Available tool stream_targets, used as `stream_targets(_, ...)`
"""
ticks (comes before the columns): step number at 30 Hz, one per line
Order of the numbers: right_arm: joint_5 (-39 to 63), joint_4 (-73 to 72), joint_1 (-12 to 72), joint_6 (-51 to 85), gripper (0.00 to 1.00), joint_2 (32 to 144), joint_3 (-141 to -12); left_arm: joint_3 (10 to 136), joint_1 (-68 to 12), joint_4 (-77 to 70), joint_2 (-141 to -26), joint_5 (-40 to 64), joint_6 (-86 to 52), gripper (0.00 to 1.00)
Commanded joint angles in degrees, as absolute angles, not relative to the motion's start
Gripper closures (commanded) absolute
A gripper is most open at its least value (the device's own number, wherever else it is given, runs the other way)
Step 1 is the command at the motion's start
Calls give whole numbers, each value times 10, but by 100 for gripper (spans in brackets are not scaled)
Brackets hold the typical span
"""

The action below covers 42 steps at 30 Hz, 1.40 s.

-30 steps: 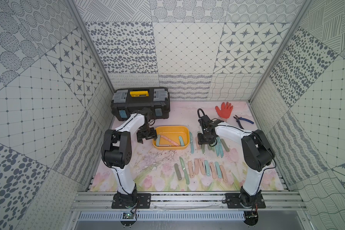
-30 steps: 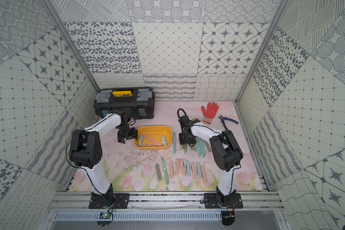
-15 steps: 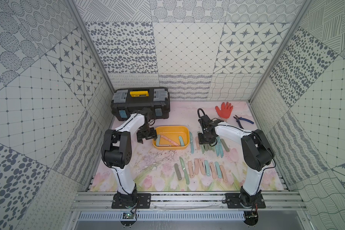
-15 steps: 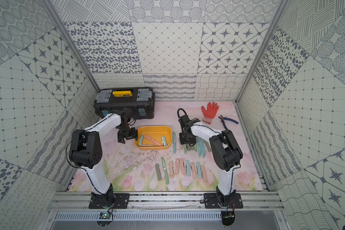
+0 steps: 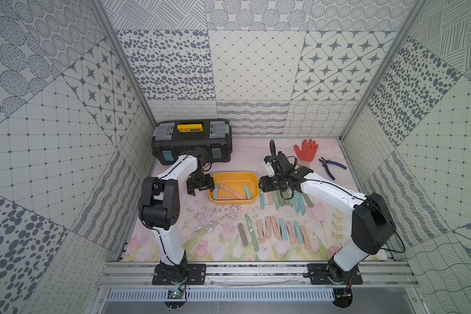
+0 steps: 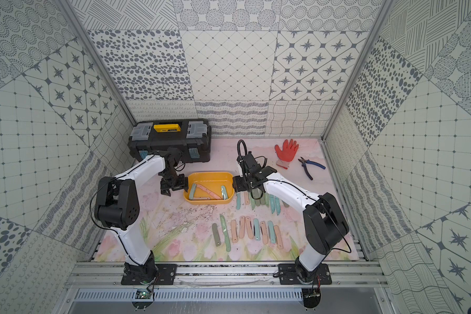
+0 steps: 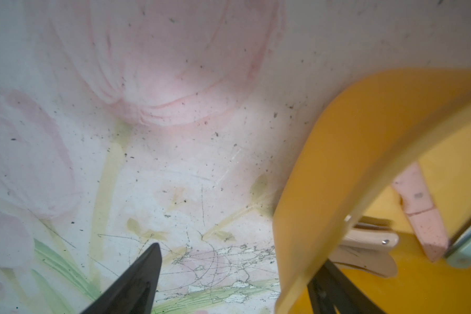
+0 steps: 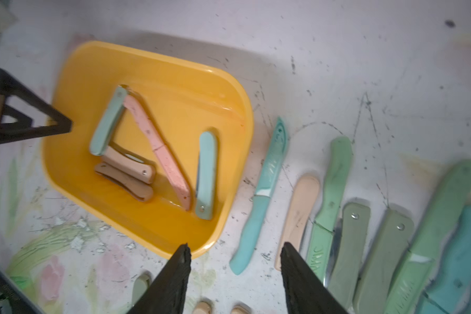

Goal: Take the fruit knife out of the storage box
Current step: Place the fruit knife at the center of the board, then pick up the fruit knife from the storage box.

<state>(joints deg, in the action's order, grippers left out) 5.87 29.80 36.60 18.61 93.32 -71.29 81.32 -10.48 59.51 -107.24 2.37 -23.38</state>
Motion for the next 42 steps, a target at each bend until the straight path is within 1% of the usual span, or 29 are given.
stream_targets(1,102,233,374,147,42,928,-723,821,-105,610,-1073,23,-232,19)
stream_targets(3,127,228,392,110,42,938,-734,821,-105,610,-1073,23,-232,19)
stream_targets(6,107,247,416,61,41,950,-757,821,-105,608,-1071,23,-231,19)
stream_targets(12,100,311,421,35,35,1003,-836,821,-105,608,-1072,26,-230,19)
stream_targets(15,122,342,423,19,31,1042,-880,821,-105,609,-1072,25,-229,19)
stream_targets(17,110,382,428,18,31,1079,-924,821,-105,609,-1072,25,-229,19)
stream_targets(19,78,425,434,41,31,1120,-972,821,-105,610,-1072,24,-229,19)
stream_targets(22,67,469,441,76,34,1168,-1026,821,-105,610,-1071,25,-229,19)
stream_targets(27,49,469,468,99,34,1207,-1057,822,-105,610,-1072,26,-229,19)
stream_targets(34,90,474,482,56,34,1290,-1147,821,-105,610,-1072,25,-230,19)
stream_targets(39,50,490,493,22,33,1353,-1204,821,-105,610,-1071,25,-230,19)
stream_targets(42,40,489,494,24,33,1371,-1217,821,-105,609,-1070,26,-230,19)
